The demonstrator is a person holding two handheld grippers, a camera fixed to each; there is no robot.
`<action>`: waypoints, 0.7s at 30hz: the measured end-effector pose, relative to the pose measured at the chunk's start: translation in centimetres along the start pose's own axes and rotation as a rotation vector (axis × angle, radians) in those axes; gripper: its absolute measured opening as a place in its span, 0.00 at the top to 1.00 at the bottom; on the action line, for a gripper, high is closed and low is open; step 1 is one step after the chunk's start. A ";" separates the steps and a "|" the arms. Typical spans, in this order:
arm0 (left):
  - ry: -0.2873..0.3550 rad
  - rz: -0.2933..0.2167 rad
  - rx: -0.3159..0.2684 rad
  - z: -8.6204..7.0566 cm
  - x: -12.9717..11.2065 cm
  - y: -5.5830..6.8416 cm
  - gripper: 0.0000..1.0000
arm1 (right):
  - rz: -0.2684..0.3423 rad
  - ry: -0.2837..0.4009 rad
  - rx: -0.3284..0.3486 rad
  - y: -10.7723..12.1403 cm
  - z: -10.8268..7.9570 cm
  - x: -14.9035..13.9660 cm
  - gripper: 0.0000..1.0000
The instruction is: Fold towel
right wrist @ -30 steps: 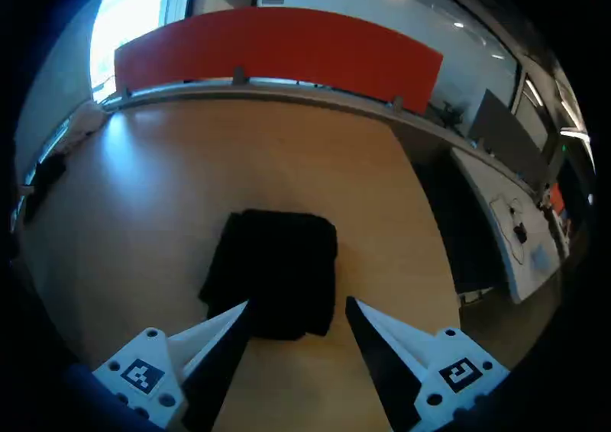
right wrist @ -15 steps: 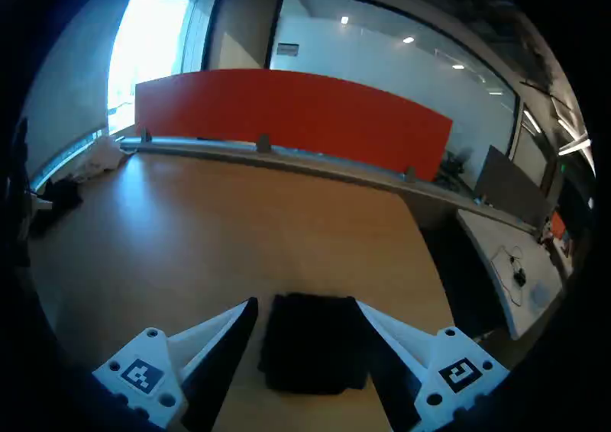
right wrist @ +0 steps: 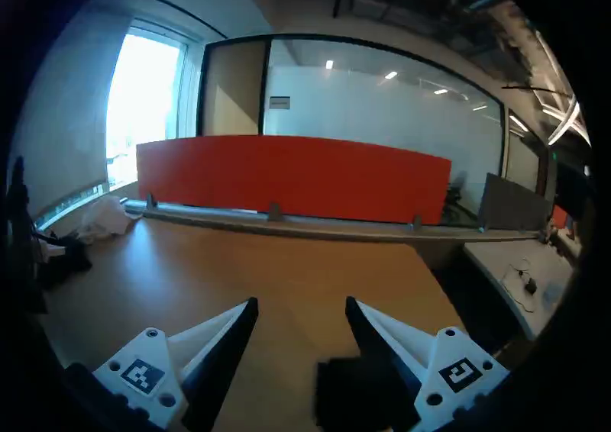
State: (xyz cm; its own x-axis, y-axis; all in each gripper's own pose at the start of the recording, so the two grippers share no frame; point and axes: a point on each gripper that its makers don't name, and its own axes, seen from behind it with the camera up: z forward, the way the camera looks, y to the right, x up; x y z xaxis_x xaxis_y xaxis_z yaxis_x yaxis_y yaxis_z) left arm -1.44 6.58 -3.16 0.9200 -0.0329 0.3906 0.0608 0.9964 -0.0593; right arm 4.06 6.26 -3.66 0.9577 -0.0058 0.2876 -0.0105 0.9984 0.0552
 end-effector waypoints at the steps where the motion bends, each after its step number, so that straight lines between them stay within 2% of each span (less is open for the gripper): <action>1: 0.018 0.003 0.000 0.0 0.5 -0.1 0.02 | 0.006 0.019 0.003 -0.5 0.1 0.7 0.11; 6: 0.090 0.017 0.007 -0.1 2.4 -0.6 0.02 | 0.034 0.098 0.008 -2.5 0.5 3.5 0.11; 9: 0.111 0.016 0.021 0.0 3.1 -1.1 0.02 | 0.041 0.130 -0.005 -3.2 0.8 4.3 0.11; 15: 0.181 -0.010 0.026 -0.1 5.0 -1.7 0.02 | 0.020 0.169 -0.031 -4.7 1.2 5.4 0.11; 21: 0.250 -0.019 0.024 -0.4 6.7 -1.9 0.02 | 0.033 0.201 -0.024 -6.4 1.2 6.8 0.10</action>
State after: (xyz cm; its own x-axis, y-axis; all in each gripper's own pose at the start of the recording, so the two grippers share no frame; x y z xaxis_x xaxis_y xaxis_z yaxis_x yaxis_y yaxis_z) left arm 4.80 4.40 -0.77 0.9861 -0.0673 0.1521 0.0729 0.9969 -0.0312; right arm 10.28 -0.19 -0.88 0.9951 0.0360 0.0926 -0.0385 0.9989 0.0249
